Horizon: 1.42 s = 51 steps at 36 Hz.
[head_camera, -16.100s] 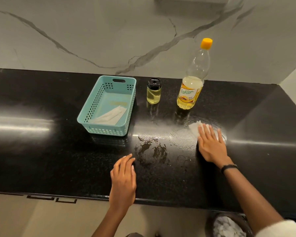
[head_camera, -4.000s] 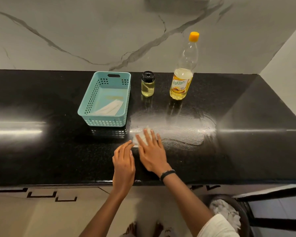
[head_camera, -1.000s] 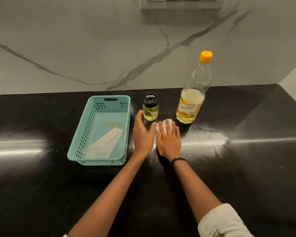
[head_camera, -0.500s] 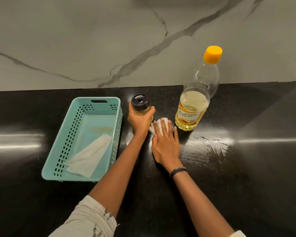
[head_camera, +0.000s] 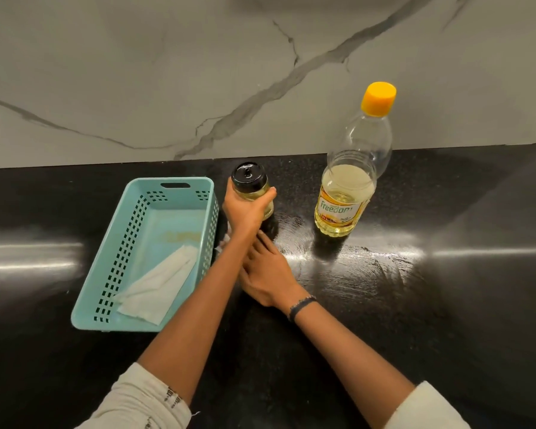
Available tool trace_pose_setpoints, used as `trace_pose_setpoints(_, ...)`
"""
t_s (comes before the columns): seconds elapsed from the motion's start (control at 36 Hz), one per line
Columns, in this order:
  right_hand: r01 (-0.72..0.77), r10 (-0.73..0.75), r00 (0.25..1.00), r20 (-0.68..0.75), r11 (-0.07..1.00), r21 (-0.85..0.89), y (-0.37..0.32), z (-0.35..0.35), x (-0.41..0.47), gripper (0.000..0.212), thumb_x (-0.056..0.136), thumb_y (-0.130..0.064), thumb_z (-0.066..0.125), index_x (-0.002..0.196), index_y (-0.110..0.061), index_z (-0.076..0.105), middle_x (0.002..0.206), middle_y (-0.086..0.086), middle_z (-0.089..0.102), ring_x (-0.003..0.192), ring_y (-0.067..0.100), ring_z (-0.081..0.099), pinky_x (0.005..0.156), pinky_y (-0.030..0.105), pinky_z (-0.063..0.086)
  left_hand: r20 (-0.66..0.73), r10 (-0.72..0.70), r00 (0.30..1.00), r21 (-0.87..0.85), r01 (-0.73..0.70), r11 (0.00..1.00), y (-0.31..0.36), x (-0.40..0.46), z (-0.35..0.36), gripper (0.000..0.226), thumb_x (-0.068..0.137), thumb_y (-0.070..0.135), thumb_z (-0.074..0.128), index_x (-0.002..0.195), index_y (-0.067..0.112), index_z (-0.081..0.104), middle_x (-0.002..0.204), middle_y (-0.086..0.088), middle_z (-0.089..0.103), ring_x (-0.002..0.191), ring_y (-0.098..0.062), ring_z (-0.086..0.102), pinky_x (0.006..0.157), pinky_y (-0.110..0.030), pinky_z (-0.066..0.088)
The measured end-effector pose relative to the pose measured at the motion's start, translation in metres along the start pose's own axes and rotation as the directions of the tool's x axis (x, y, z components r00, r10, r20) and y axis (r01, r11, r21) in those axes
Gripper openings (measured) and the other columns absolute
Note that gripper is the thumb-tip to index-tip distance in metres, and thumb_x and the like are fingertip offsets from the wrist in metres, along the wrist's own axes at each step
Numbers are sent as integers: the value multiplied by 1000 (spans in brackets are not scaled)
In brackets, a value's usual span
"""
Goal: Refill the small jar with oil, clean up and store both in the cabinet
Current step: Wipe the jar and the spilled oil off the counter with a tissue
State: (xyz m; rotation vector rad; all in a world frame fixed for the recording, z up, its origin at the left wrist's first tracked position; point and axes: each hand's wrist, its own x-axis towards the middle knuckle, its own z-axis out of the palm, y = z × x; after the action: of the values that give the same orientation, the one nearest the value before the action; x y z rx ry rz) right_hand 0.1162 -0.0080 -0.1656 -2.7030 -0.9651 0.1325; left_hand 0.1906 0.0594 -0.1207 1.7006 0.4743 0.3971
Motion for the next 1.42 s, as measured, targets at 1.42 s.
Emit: trace_pose_setpoints(1.42,-582,578,807,-121,813,1,108,-36,-86,73,83,-44,-14,152,-27,2,160,-1,-5,147,18,-11,117,35,-12,205,236,950,48,-251,967,93,-41,89,66,53,53,75,108,29,48,109,13,63,102,-7,62,85,-38,53)
